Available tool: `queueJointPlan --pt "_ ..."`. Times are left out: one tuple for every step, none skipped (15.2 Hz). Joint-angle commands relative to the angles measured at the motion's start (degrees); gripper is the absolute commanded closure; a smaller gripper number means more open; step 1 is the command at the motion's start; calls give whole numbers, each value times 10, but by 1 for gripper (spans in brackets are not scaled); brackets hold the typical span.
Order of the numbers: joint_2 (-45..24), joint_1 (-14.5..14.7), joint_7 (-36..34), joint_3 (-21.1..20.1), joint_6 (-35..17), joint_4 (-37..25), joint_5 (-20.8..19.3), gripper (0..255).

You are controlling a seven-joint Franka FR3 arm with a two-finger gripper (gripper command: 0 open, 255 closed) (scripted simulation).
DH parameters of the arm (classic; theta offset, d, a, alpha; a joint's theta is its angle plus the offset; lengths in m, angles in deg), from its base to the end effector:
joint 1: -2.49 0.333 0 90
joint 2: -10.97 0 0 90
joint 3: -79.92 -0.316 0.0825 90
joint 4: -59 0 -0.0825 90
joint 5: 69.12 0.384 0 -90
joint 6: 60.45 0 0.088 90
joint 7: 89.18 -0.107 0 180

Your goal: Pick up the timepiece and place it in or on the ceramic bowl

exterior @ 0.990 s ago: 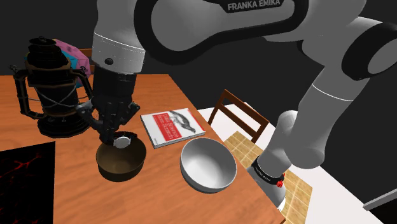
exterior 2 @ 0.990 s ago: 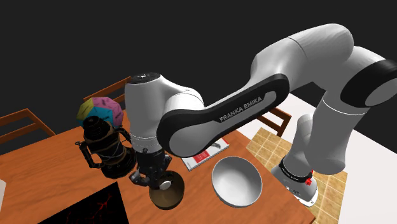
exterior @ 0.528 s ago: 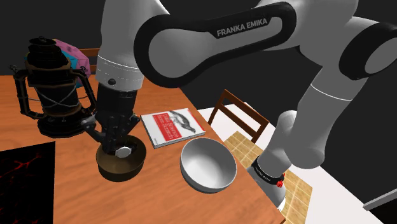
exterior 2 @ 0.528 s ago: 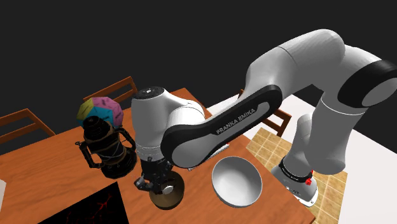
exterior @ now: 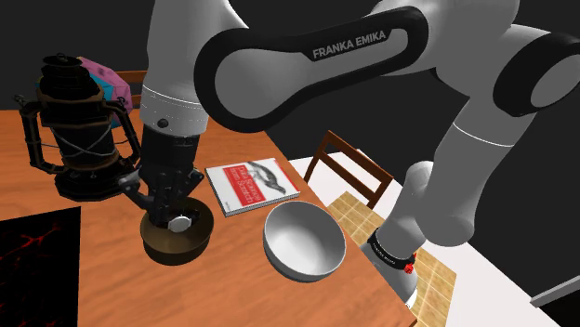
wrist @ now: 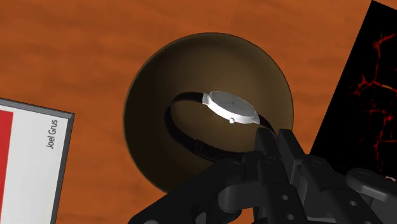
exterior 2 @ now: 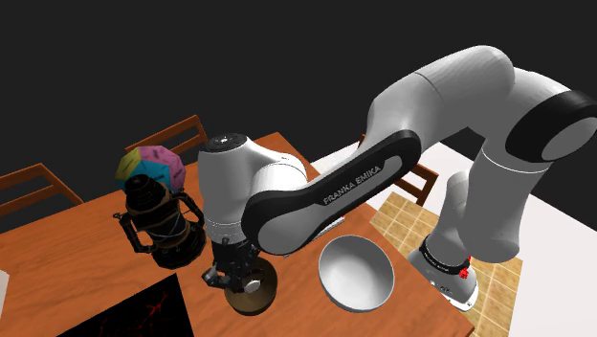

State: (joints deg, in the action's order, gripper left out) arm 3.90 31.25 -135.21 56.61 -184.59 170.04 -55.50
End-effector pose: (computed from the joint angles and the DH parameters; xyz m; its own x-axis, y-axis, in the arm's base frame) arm 0.3648 0.4721 0.4384 0.9929 -0.0079 -0.1186 -0.0371 -0.9687 -0.2456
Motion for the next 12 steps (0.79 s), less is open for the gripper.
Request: queueJointPlan --pt "0 0 0 0 0 0 0 0" --pt "0 0 0 0 0 0 0 0" --pt "0 0 0 0 0 0 0 0" --pt "0 0 0 0 0 0 0 0" --pt "0 0 0 0 0 0 0 0" --pt "0 0 0 0 0 0 0 0" --pt "9 -3 2 2 18 -8 2 0" --pt "17 -6 3 3 35 -17 4 0" --pt "25 -9 4 5 53 -27 6 0" --pt "31 -11 5 6 67 -36 7 0" --pt "31 -11 5 7 67 -36 7 0" --pt "31 -11 5 7 67 -36 7 0"
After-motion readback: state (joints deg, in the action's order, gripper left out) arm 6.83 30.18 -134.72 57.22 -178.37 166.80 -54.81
